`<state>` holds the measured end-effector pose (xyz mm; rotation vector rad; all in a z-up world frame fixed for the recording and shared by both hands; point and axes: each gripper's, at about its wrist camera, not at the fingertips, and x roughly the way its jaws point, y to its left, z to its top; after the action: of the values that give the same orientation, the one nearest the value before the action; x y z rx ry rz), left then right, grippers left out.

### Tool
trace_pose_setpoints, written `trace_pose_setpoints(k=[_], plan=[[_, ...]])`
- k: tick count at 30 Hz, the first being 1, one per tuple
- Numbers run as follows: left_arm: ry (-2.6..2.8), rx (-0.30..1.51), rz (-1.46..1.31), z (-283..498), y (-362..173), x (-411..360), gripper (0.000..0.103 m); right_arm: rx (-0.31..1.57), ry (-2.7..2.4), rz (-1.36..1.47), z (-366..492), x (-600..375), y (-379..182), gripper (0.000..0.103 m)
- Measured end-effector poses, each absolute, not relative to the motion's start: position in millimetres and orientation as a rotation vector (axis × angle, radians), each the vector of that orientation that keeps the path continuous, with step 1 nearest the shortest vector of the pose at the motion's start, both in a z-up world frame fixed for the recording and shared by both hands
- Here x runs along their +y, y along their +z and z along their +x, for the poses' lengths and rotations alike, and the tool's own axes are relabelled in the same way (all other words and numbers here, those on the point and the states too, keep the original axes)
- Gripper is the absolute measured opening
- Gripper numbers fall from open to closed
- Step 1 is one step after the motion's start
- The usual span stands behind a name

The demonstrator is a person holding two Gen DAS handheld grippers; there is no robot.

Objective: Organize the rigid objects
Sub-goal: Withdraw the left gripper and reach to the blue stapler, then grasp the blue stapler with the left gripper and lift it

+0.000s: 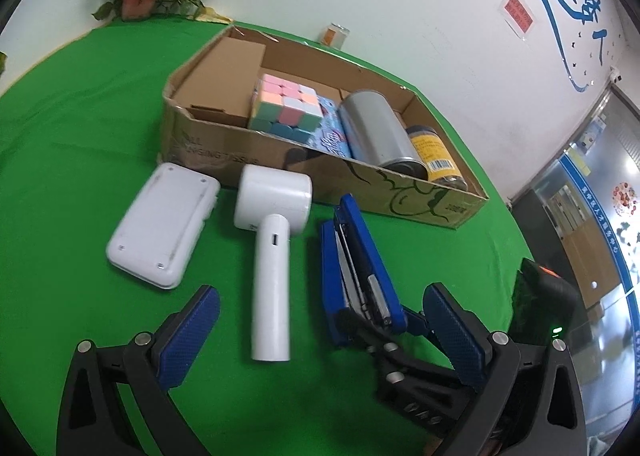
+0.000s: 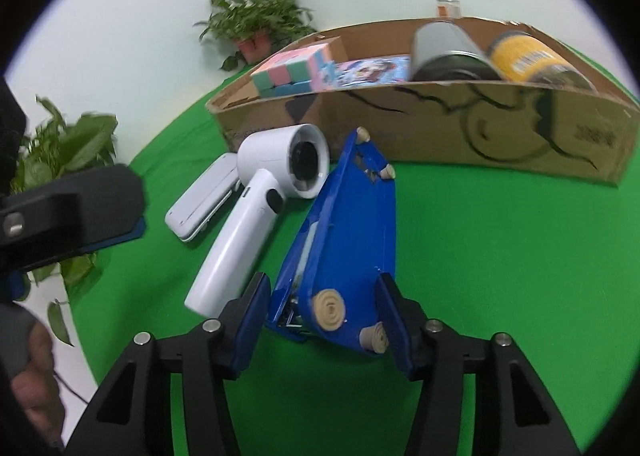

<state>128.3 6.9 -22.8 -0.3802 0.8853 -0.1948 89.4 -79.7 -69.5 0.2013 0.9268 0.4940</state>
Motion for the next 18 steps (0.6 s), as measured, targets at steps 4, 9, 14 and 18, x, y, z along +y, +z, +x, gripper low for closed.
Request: trace_pose_setpoints(k=[4,9,14,18], plan=[[-0.286,0.924,-0.402,134,-29,-9,0.102,0.938,0.483,0.27,82,-113,-65,0.027],[-0.376,1.014,-0.431,144,-46,-29,0.102,0.929,0.48,0.187,60,-123,-60,0.027],[-0.482,1.099,-0.463,152,-59,-51,0.102,0.905,0.511,0.125,39,-132,-53,0.028],[-0.427,1.123,-0.395,151,-59,-65,0.102,0.886,0.523,0.108,32,-130,-51,0.063]])
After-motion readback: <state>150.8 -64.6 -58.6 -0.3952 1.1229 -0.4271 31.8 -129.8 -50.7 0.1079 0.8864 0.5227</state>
